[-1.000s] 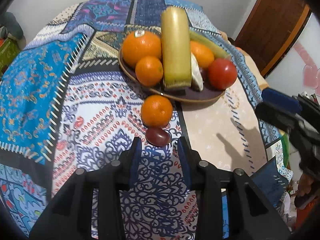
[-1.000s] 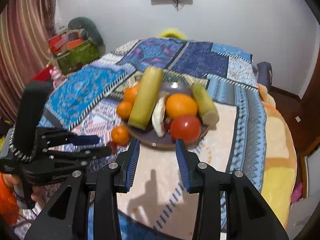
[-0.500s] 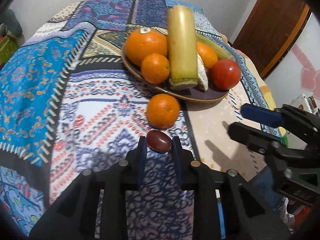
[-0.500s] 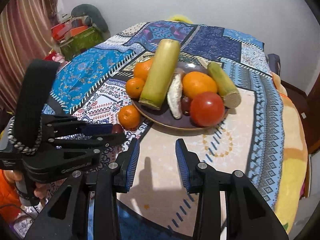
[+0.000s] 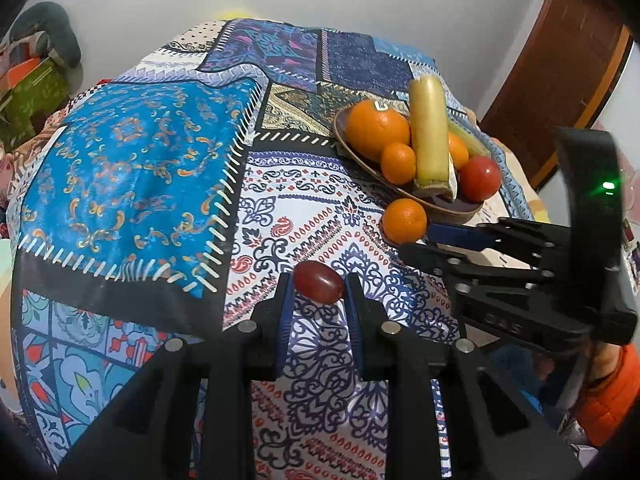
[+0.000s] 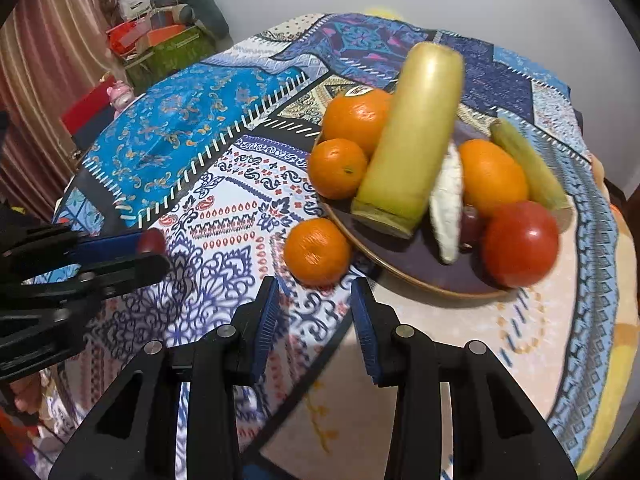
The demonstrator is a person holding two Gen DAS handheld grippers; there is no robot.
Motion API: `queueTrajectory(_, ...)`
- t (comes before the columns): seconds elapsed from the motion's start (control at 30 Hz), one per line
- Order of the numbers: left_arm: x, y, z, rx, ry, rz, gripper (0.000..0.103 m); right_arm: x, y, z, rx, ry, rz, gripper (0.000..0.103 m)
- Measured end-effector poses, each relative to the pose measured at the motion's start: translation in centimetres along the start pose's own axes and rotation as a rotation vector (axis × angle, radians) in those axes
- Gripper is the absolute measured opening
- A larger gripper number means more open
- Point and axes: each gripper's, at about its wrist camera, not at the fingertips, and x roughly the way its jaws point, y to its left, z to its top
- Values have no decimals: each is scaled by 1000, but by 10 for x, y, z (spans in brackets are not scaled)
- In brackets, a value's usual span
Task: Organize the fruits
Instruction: 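Grasp the red date with the left gripper while the right gripper grasps a mandarin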
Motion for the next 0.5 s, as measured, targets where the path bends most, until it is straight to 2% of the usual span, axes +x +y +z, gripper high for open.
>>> queueTrajectory(0.1, -1, 0, 0, 3, -9, 4, 25, 4, 1, 3, 10, -1, -10, 37)
queueTrajectory(0.5, -2, -8, 6, 4, -21, -6, 25, 8, 4, 9, -3, -27, -4, 34)
